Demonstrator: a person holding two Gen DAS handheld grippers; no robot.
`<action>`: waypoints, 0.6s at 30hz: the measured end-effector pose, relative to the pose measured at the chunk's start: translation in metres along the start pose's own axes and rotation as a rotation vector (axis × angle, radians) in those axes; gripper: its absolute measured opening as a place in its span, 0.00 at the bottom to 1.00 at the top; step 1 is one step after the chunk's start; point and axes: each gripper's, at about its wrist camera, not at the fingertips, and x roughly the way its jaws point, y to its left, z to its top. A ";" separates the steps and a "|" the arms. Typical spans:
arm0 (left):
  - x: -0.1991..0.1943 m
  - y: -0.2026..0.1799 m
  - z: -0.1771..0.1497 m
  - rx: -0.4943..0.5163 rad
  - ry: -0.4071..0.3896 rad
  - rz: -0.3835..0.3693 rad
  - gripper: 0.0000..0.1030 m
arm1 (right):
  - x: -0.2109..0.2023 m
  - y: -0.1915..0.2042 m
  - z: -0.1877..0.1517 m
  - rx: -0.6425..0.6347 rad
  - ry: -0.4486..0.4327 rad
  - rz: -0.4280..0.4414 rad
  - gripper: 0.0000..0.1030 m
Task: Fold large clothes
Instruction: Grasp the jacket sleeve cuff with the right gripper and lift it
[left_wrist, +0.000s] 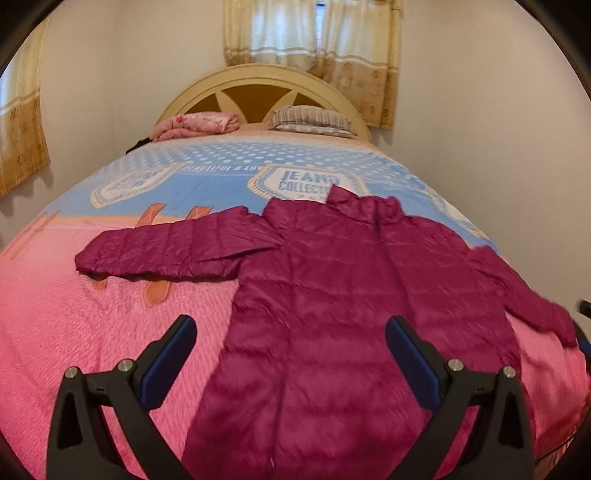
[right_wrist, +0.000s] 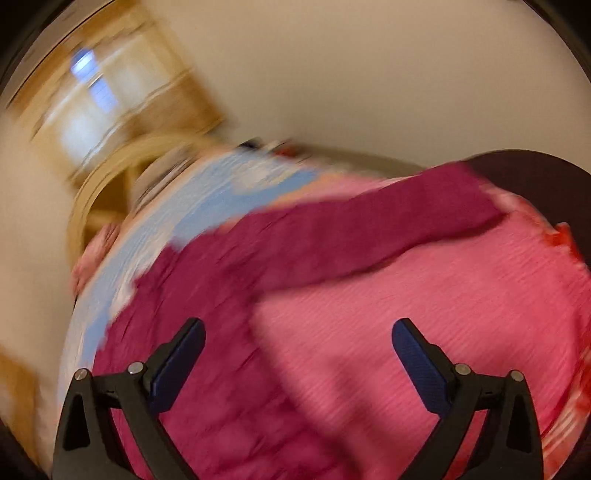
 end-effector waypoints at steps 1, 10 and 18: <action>0.010 0.006 0.005 -0.016 0.003 -0.002 1.00 | 0.001 -0.020 0.019 0.035 -0.037 -0.039 0.96; 0.088 0.048 0.014 -0.177 0.020 0.066 1.00 | 0.065 -0.113 0.088 0.113 -0.014 -0.347 0.70; 0.113 0.046 -0.002 -0.108 0.032 0.132 1.00 | 0.122 -0.119 0.087 0.020 0.075 -0.503 0.69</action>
